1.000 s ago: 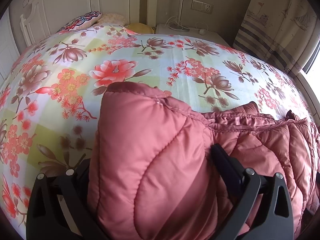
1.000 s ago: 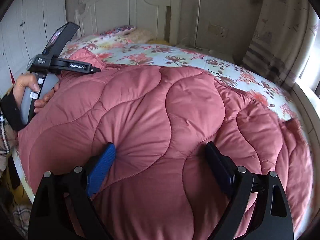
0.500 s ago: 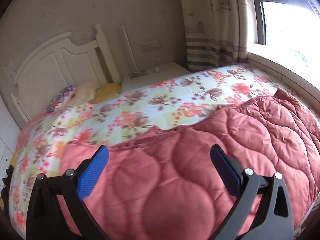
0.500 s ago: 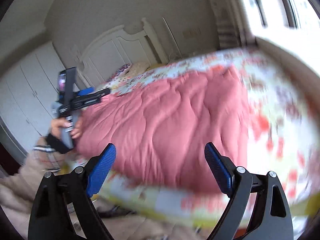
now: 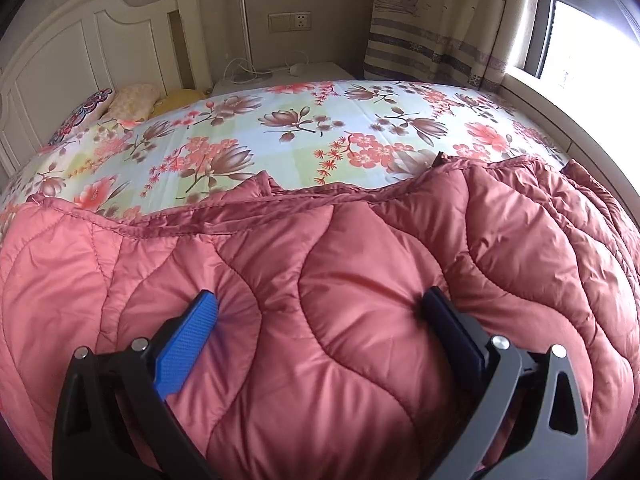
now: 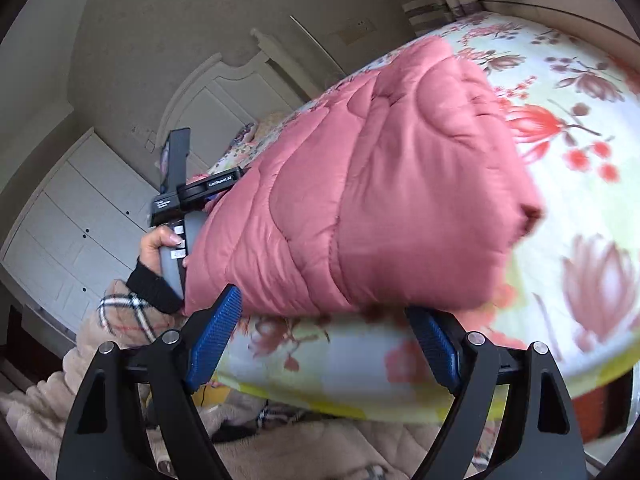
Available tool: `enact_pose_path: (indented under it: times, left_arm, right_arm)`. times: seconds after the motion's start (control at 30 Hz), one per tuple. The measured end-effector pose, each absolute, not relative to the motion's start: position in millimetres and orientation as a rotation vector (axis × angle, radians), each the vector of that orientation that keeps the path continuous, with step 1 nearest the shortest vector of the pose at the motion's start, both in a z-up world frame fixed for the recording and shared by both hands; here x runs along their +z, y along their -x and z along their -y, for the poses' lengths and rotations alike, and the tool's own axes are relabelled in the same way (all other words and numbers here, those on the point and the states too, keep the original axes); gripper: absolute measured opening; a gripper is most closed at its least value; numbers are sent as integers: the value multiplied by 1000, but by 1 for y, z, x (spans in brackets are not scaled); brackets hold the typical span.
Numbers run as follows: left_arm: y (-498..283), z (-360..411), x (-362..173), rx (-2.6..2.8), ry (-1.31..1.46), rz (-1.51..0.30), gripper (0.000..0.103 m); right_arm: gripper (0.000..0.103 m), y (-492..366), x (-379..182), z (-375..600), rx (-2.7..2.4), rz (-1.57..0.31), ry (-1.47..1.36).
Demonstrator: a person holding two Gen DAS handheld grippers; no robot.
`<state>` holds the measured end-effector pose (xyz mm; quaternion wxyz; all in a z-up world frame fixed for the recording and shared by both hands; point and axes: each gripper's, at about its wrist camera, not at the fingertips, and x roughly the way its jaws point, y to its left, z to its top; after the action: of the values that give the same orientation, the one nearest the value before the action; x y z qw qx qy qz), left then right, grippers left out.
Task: Fold large clothes
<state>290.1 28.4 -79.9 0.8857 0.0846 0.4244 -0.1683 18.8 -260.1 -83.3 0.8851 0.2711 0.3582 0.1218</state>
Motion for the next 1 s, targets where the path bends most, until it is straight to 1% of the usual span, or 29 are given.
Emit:
enact_pose_path:
  times: [0.07,0.13,0.23,0.3,0.7,0.77,0.83,0.87,0.9,0.93,0.97,1.0]
  left_arm:
    - [-290,-29,-81,-352,-169,-882,101]
    - [-289,-28,-80,-346,-168,-877,101]
    - [-286,-28,-80,-332,-164,-870,101]
    - [-287,-29,-80,-326,-154,-870,101]
    - [-291,-37,-80,-315,-104,-875,101]
    - [-291,-37,-80,-315,-103,-874,101]
    - [-291,-37,-80,-316,-103,-873,101]
    - [-291,-37,-80,-315,-105,-873,101]
    - [-291,-37,-80,-315,-106,-873,101]
    - [-290,-37,-80,-314,-113,-872,101]
    - [-289,-36,-80,-314,-121,-873,101]
    - [-287,-32,-78,-314,-141,-875,101]
  right_arm:
    - [84,-34,-81,246,245,-764,-574]
    - [88,-48,-82,247,218,-776,-633]
    - [89,-66,-83,255,148,-773,-790]
    - [90,-72,-82,260,101,-738,-861]
    - [91,-83,-76,262,-1,-594,-861]
    - [89,-82,-77,264,10,-574,-864]
    - [78,-81,-83,268,40,-560,-886]
    - [65,-80,-87,272,60,-552,-909]
    - [55,-78,-90,276,80,-533,-931]
    - [51,-76,-90,281,92,-525,-934]
    - [44,-72,-89,283,106,-510,-932]
    - [39,-67,-85,283,122,-485,-923]
